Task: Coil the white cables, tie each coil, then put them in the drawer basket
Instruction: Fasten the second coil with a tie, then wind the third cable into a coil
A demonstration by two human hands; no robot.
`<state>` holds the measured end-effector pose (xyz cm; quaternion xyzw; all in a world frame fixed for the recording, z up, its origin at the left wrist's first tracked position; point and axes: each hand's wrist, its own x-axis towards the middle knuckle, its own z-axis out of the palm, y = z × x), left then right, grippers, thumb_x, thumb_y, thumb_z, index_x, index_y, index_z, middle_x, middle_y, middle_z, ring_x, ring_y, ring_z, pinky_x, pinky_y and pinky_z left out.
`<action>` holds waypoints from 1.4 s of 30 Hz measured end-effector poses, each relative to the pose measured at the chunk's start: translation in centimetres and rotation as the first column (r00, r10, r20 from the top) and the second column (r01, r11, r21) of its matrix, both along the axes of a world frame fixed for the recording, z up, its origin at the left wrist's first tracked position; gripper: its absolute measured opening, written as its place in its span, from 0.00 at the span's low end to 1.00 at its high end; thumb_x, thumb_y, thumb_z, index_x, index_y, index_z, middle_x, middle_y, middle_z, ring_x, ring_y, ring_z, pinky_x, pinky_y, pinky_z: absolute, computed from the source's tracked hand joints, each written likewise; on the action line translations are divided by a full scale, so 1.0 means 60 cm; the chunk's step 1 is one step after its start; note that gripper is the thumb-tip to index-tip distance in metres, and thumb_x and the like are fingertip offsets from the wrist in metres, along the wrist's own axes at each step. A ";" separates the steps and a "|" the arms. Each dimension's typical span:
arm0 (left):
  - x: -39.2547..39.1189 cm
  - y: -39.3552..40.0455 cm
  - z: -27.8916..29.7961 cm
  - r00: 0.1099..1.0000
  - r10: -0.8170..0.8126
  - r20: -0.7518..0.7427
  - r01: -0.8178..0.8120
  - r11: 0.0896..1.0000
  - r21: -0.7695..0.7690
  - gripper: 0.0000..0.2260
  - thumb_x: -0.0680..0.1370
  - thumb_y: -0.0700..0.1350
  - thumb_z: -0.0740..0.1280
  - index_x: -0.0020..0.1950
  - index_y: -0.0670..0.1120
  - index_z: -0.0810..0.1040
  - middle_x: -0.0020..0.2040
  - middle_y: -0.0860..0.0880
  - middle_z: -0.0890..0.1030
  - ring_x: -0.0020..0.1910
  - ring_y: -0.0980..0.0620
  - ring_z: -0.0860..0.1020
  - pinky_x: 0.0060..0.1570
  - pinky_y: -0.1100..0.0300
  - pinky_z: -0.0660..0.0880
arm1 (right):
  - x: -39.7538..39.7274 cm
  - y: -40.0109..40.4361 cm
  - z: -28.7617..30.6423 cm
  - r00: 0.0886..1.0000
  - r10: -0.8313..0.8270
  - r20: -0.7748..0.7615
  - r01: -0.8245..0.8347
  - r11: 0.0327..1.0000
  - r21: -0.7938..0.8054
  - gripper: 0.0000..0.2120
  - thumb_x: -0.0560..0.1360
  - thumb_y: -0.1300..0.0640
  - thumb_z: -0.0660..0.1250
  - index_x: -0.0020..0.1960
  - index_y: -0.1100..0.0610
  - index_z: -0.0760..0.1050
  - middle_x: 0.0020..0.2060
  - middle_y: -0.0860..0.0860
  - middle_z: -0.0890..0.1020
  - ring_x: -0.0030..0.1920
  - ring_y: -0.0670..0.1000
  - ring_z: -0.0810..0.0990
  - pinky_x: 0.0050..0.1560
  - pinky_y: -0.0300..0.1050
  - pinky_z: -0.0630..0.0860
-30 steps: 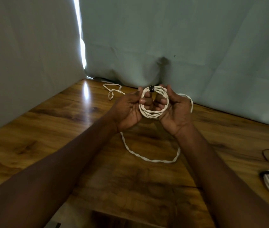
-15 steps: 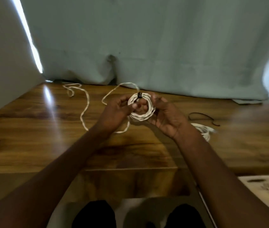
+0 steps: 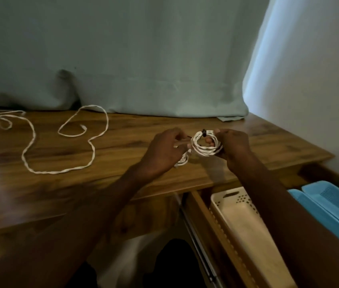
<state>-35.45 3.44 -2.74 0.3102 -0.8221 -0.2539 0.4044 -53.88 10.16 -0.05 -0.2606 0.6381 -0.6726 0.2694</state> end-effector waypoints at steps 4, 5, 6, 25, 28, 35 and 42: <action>0.007 -0.016 -0.064 0.949 0.165 0.269 -0.097 0.964 -0.247 0.20 0.79 0.62 0.64 0.66 0.53 0.77 0.65 0.51 0.78 0.66 0.48 0.75 0.64 0.45 0.71 | -0.026 -0.013 -0.049 0.873 -0.123 -0.471 0.241 0.949 0.200 0.08 0.77 0.53 0.70 0.52 0.54 0.85 0.51 0.57 0.87 0.55 0.60 0.85 0.58 0.55 0.81; 0.009 -0.020 -0.076 0.935 0.170 0.312 -0.092 0.964 -0.251 0.24 0.78 0.65 0.60 0.68 0.54 0.76 0.68 0.52 0.76 0.68 0.48 0.73 0.66 0.43 0.69 | -0.023 -0.013 -0.055 0.809 -0.064 -0.585 0.265 0.927 0.266 0.13 0.78 0.53 0.69 0.59 0.56 0.83 0.57 0.58 0.85 0.61 0.61 0.82 0.62 0.52 0.78; 0.010 -0.023 -0.085 0.922 0.173 0.345 -0.084 0.962 -0.258 0.26 0.78 0.66 0.58 0.70 0.54 0.75 0.71 0.51 0.74 0.71 0.48 0.71 0.68 0.42 0.68 | -0.020 -0.015 -0.059 0.729 0.005 -0.684 0.283 0.908 0.308 0.16 0.79 0.52 0.68 0.64 0.57 0.81 0.62 0.57 0.83 0.64 0.61 0.79 0.64 0.52 0.75; 0.034 -0.015 -0.091 0.955 0.077 0.285 -0.026 0.984 -0.178 0.22 0.80 0.59 0.63 0.69 0.49 0.77 0.67 0.50 0.79 0.66 0.48 0.77 0.64 0.48 0.73 | -0.003 -0.015 -0.083 0.292 0.516 -0.805 0.191 0.794 0.577 0.32 0.84 0.35 0.42 0.83 0.49 0.54 0.83 0.50 0.55 0.83 0.56 0.52 0.76 0.72 0.48; 0.081 -0.003 -0.088 0.979 0.039 0.199 -0.016 0.993 -0.118 0.20 0.80 0.55 0.67 0.69 0.46 0.77 0.67 0.48 0.79 0.66 0.48 0.76 0.64 0.55 0.71 | 0.021 -0.001 -0.069 0.326 0.161 -0.931 0.147 0.965 0.218 0.31 0.84 0.36 0.42 0.70 0.51 0.74 0.73 0.51 0.73 0.75 0.52 0.68 0.74 0.66 0.58; 0.290 -0.019 -0.042 0.732 0.601 0.320 -0.443 0.777 -0.448 0.09 0.78 0.48 0.65 0.50 0.47 0.84 0.52 0.45 0.82 0.54 0.40 0.79 0.50 0.46 0.76 | 0.160 -0.061 -0.054 0.396 0.029 -0.918 -0.201 0.978 -0.056 0.16 0.84 0.50 0.59 0.51 0.57 0.82 0.48 0.53 0.83 0.51 0.53 0.79 0.50 0.50 0.74; 0.488 -0.065 -0.048 0.895 0.418 0.156 -0.385 0.901 -0.202 0.13 0.78 0.53 0.65 0.47 0.47 0.85 0.46 0.51 0.83 0.47 0.49 0.80 0.50 0.48 0.76 | 0.387 -0.182 -0.061 0.486 0.443 -0.753 -0.599 0.796 0.082 0.09 0.79 0.62 0.69 0.51 0.51 0.85 0.49 0.44 0.85 0.45 0.38 0.80 0.49 0.30 0.73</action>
